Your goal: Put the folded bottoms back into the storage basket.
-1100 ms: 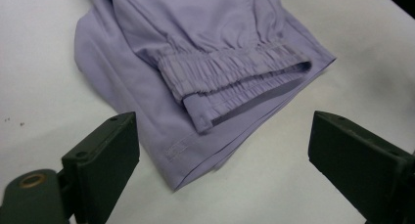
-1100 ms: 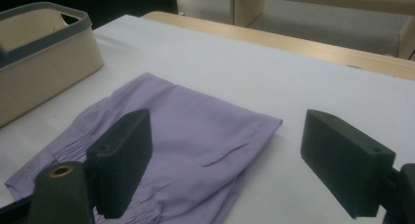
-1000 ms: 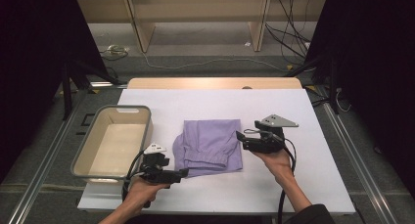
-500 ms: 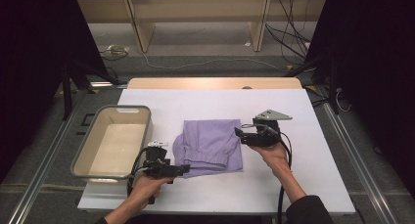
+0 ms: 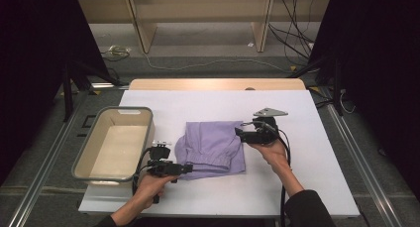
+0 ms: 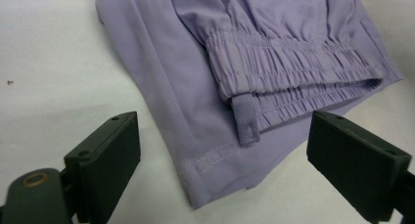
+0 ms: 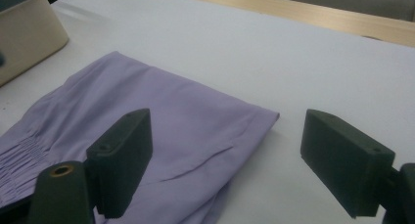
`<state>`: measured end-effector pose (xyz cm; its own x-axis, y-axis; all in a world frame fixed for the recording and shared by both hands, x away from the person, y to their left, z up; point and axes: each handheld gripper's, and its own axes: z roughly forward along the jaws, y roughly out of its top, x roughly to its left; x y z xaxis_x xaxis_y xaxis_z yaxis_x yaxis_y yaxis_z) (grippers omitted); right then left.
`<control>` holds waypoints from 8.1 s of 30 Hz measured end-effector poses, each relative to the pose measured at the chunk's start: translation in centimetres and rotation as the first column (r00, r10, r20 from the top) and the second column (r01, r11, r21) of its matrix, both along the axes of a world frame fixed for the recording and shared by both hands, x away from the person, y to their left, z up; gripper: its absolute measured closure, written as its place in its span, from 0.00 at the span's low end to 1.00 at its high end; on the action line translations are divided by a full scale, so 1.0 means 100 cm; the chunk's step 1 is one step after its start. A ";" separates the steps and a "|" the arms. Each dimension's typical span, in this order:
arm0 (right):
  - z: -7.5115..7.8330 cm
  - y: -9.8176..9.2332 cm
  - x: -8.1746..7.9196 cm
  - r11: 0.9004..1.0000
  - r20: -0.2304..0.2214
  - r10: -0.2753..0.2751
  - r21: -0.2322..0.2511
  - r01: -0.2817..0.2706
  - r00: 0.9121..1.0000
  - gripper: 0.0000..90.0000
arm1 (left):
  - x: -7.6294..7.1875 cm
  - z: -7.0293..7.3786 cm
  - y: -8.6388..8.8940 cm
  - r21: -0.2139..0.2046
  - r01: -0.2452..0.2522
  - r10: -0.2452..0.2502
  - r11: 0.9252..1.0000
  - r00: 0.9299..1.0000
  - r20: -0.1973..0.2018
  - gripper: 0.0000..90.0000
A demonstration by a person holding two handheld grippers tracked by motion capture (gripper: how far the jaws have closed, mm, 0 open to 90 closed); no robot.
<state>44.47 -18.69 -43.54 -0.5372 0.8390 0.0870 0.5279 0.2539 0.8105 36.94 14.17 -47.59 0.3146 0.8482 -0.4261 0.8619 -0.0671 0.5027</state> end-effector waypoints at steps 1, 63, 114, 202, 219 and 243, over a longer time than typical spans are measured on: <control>-0.001 0.000 0.001 1.000 -0.003 0.003 -0.003 -0.003 1.000 0.23 | 0.001 -0.001 0.001 -0.014 -0.002 0.002 1.000 1.000 -0.019 0.14; -0.033 0.010 0.067 0.999 -0.185 -0.040 -0.025 0.036 0.982 0.24 | 0.020 -0.011 -0.019 -0.034 -0.032 0.032 0.999 0.999 -0.015 0.82; 0.002 0.033 0.066 0.992 -0.222 0.062 0.124 -0.034 0.973 0.96 | 0.007 0.028 0.002 -0.151 0.054 -0.043 0.987 0.996 0.072 0.89; 0.071 0.097 0.038 0.945 -0.062 0.175 0.290 -0.150 0.983 0.96 | -0.025 0.087 0.072 -0.184 0.084 -0.043 0.979 0.975 0.218 0.89; 0.076 0.110 0.040 0.939 -0.042 0.182 0.304 -0.161 0.982 0.96 | -0.029 0.093 0.089 -0.202 0.069 -0.022 0.977 0.974 0.225 0.89; 0.080 0.140 0.042 0.926 -0.032 0.212 0.326 -0.191 0.977 0.96 | -0.036 0.100 0.120 -0.204 0.019 0.033 0.979 0.968 0.248 0.89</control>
<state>48.64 -4.65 -35.51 -0.6762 0.6357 0.3725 0.5469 0.0943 0.8319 33.30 26.14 -37.62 0.4267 0.7545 -0.4987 0.7079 0.0645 0.7033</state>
